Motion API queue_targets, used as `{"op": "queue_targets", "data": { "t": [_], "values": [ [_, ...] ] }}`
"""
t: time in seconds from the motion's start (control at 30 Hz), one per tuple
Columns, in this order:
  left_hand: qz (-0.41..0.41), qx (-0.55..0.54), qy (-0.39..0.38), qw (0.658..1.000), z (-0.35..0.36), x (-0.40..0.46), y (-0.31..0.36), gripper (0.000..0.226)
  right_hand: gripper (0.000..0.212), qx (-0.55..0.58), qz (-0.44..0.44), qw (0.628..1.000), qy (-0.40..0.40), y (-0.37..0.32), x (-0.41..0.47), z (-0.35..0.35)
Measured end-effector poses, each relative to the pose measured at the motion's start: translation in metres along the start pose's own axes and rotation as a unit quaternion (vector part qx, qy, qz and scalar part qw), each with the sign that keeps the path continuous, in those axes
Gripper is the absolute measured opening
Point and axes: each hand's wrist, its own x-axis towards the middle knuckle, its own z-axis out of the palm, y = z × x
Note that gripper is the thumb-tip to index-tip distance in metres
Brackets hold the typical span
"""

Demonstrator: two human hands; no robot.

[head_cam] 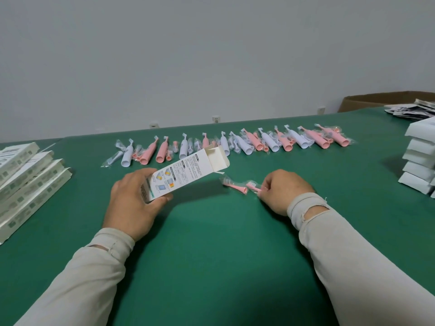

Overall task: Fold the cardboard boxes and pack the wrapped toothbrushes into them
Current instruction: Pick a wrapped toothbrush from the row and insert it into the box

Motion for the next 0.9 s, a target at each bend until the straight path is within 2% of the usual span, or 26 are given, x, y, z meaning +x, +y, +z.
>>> {"op": "queue_targets", "data": {
  "t": [0.1,0.17,0.2,0.3,0.37,0.47,0.6,0.67,0.73,0.83,0.9],
  "values": [
    [0.004,-0.005,-0.003,1.0,0.0,-0.001,0.0,0.056,0.008,0.017,0.017,1.0,0.019,0.0,0.0,-0.003],
    [0.01,-0.003,-0.002,1.0,0.0,-0.002,0.001,0.057,0.009,0.125,0.007,0.99,0.066,0.004,0.002,-0.005],
    [0.014,0.0,-0.001,1.0,0.0,-0.002,0.002,0.057,0.012,0.209,-0.009,0.974,0.089,0.004,0.002,-0.005],
    [0.019,0.007,-0.005,1.0,0.0,-0.002,0.003,0.059,0.055,0.437,-0.107,0.885,0.119,-0.003,-0.007,-0.006],
    [0.027,0.009,-0.015,0.999,0.0,-0.002,0.004,0.059,0.058,0.51,-0.176,0.834,0.114,-0.011,-0.012,-0.005],
    [0.035,0.009,-0.029,0.999,0.0,-0.002,0.005,0.059,0.032,0.545,-0.218,0.8,0.126,-0.027,-0.02,0.003],
    [0.056,0.009,-0.045,0.997,0.0,-0.003,0.008,0.06,0.03,0.555,-0.192,0.789,0.182,-0.035,-0.023,0.014],
    [0.063,0.011,-0.048,0.997,0.0,-0.003,0.009,0.06,0.024,0.579,-0.178,0.776,0.173,-0.035,-0.022,0.016],
    [0.067,0.014,-0.05,0.996,0.0,-0.003,0.011,0.06,0.01,0.585,-0.176,0.776,0.158,-0.035,-0.02,0.018],
    [0.07,0.014,-0.049,0.996,-0.001,-0.004,0.012,0.061,0.014,0.602,-0.17,0.766,0.148,-0.04,-0.02,0.022],
    [0.067,0.01,-0.051,0.996,0.0,-0.004,0.012,0.061,0.015,0.633,-0.137,0.75,0.134,-0.04,-0.018,0.021]
  ]
}}
